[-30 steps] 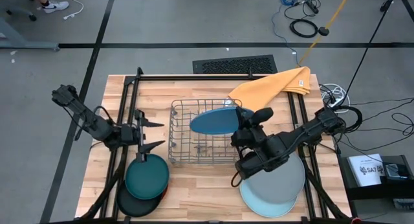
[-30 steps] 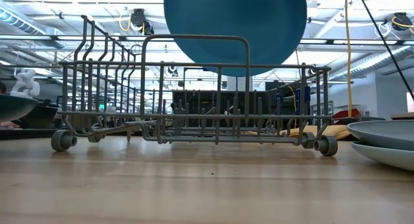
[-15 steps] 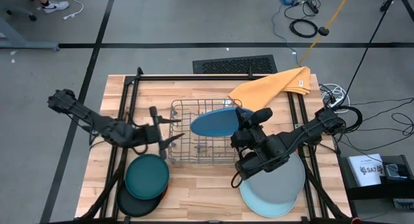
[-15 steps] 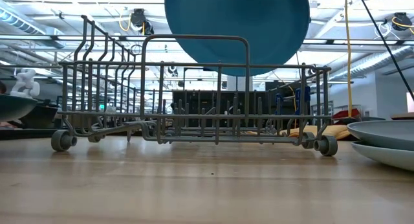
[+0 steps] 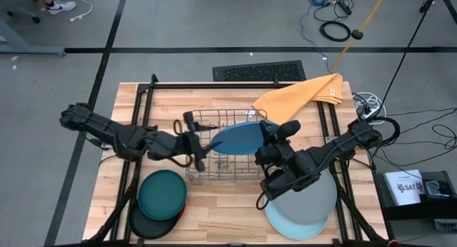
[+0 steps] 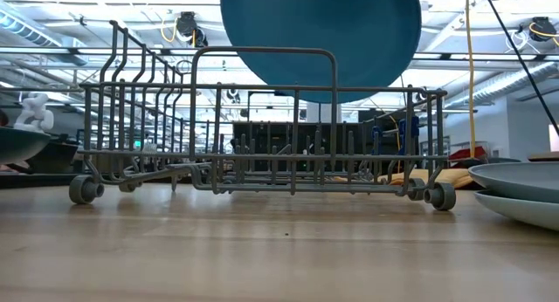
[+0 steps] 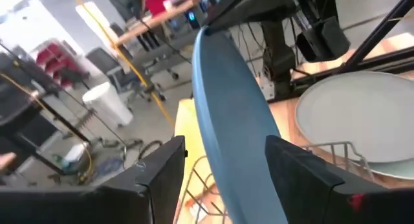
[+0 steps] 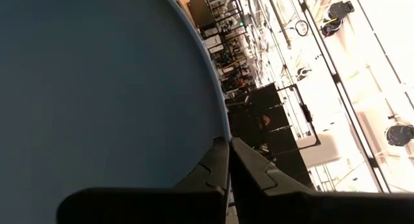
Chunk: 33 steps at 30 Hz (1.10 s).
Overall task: Sort dishes
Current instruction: Put the blue plate into the green dish rack
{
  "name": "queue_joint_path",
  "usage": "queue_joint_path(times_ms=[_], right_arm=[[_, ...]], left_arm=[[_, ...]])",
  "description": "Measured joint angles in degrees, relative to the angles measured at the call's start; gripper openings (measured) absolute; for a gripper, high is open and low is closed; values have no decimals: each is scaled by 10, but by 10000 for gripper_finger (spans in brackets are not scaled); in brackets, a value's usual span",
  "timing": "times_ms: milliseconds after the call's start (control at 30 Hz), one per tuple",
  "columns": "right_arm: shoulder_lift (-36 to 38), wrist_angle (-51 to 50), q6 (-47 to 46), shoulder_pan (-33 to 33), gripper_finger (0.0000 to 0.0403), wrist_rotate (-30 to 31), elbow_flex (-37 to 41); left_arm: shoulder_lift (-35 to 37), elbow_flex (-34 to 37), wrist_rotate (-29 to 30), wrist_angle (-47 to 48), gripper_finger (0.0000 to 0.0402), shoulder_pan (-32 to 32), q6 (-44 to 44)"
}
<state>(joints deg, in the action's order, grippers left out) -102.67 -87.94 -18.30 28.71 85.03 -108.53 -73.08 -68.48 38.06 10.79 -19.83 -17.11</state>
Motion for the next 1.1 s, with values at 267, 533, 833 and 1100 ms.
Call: queue_joint_path(times_ms=[267, 533, 833, 1100], right_arm=[[0, 29, 28, 0, 0, -1, 0], [0, 56, 59, 3, 0, -12, 0], [-1, 88, 53, 7, 7, -16, 0], [0, 146, -33, 13, 83, -20, -41]], left_arm=[[-47, -41, 0, 42, 213, 32, 58], [-67, -41, 2, 53, 77, 41, 58], [-67, -42, 50, 54, 8, 37, 60], [-69, -41, 132, 70, 8, 19, 42]])
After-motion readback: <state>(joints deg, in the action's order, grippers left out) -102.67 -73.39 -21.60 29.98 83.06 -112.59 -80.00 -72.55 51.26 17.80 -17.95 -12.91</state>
